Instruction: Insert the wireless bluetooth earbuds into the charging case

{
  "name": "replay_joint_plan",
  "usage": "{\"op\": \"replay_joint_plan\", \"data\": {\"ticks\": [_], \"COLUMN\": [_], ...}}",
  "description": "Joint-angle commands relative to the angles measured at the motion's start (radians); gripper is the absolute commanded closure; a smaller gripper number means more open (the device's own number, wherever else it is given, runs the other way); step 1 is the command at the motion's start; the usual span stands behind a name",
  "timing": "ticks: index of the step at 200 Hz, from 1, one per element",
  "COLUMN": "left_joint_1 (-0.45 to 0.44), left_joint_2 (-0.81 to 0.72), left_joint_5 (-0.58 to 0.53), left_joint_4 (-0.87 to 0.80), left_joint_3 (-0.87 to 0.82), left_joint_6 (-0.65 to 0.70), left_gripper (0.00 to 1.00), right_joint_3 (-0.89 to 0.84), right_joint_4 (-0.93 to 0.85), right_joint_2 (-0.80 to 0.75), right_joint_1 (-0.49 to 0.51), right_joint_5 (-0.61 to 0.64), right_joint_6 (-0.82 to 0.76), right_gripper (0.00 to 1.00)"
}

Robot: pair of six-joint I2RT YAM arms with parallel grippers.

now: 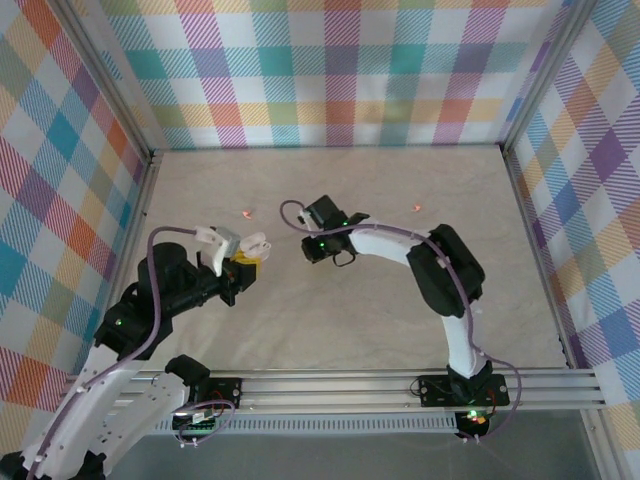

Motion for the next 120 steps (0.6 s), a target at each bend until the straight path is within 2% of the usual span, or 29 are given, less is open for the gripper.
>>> {"op": "replay_joint_plan", "data": {"ticks": [1, 47, 120], "left_joint_1": [0.006, 0.005, 0.001], "left_joint_2": [0.041, 0.139, 0.309], "left_joint_5": [0.069, 0.172, 0.316], "left_joint_4": [0.123, 0.321, 0.5], "left_joint_3": [-0.021, -0.075, -0.09], "left_joint_6": [-0.018, -0.002, 0.078], "left_gripper": [1.0, 1.0, 1.0], "right_joint_3": [-0.048, -0.12, -0.161], "right_joint_4": [0.05, 0.025, -0.057], "right_joint_2": [-0.111, -0.305, -0.599], "right_joint_1": [-0.016, -0.086, -0.098], "right_joint_5": [-0.036, -0.052, 0.012], "right_joint_6": [0.002, -0.059, -0.252], "right_gripper": [0.84, 0.86, 0.86]}}
